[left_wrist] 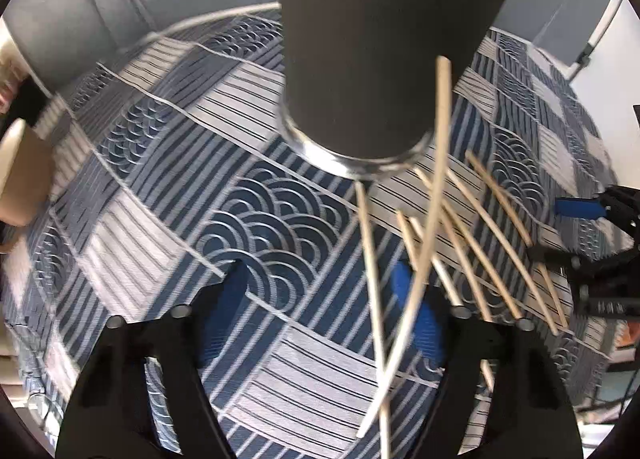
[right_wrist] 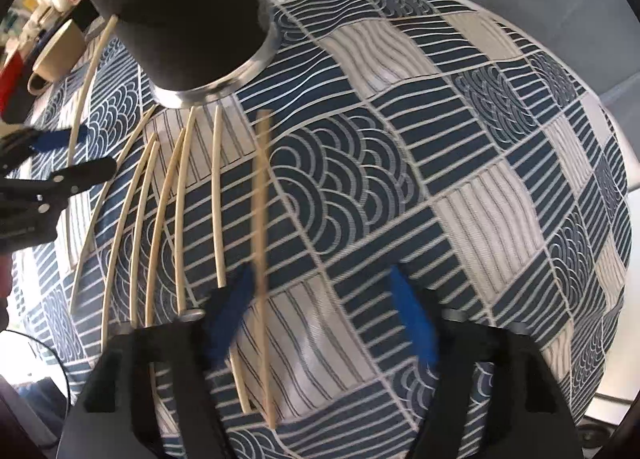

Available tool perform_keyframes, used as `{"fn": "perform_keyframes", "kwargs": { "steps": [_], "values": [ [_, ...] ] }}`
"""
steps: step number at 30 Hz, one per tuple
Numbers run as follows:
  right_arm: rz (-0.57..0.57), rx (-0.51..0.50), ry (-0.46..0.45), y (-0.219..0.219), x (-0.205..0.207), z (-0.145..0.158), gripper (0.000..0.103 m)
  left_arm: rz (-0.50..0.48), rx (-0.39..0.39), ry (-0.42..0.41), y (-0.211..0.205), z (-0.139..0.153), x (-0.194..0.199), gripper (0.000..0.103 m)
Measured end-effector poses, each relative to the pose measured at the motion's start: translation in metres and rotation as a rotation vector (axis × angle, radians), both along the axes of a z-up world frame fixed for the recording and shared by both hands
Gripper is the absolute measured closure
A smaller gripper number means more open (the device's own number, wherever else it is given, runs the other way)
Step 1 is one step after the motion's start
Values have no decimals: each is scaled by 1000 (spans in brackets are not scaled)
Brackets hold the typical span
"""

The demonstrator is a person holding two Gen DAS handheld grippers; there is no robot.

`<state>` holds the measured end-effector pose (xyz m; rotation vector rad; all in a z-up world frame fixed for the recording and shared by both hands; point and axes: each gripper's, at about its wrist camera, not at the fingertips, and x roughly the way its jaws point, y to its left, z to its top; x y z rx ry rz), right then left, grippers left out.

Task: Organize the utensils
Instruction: 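Grasp a leaning wooden stick with the left tool while the right tool grasps another, then raise both held sticks upright over the black holder's opening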

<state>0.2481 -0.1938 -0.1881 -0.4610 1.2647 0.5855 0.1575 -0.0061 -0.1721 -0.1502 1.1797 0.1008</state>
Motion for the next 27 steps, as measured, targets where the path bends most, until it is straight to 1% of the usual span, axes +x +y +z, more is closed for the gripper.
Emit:
{"fn": "perform_keyframes", "kwargs": {
  "steps": [1, 2, 3, 4, 5, 7, 10, 15, 18, 20, 21, 23, 24, 27],
  "values": [
    [-13, 4, -3, -6, 3, 2, 71, -11, -46, 1, 0, 0, 0, 50],
    [-27, 6, -3, -12, 6, 4, 79, -14, -60, 2, -1, 0, 0, 54],
    [-37, 6, -2, -16, 9, 5, 90, -22, -65, 3, -2, 1, 0, 62],
    [-46, 6, -1, -21, 12, 5, 96, -37, -75, 1, -4, 2, -1, 77],
    [-54, 3, -3, -25, 15, 6, 98, -47, -87, 2, -6, 2, -1, 99],
    [-64, 7, 3, -31, 20, 7, 99, -36, -87, 20, -4, 2, -3, 99],
    [-85, 28, 22, -38, 25, 8, 99, -31, -160, 19, 4, 3, -8, 99],
    [-137, 130, 92, -59, 29, 12, 99, -48, -137, -5, 6, 17, -16, 99],
    [-166, 191, 99, -72, 22, 20, 99, -47, -135, -23, 8, 28, -19, 99],
    [-183, 229, 96, -77, 23, 28, 99, -45, -122, -32, 9, 36, -20, 99],
    [-187, 242, 94, -79, 17, 30, 99, -45, -115, -35, 10, 39, -21, 99],
    [-191, 280, 74, -78, 2, 46, 99, -43, -100, -41, 14, 46, -21, 99],
    [-185, 294, 61, -77, 2, 53, 99, -40, -93, -46, 15, 49, -21, 99],
    [-174, 340, 21, -63, -11, 69, 99, -32, -75, -66, 20, 61, -20, 99]
  ]
}}
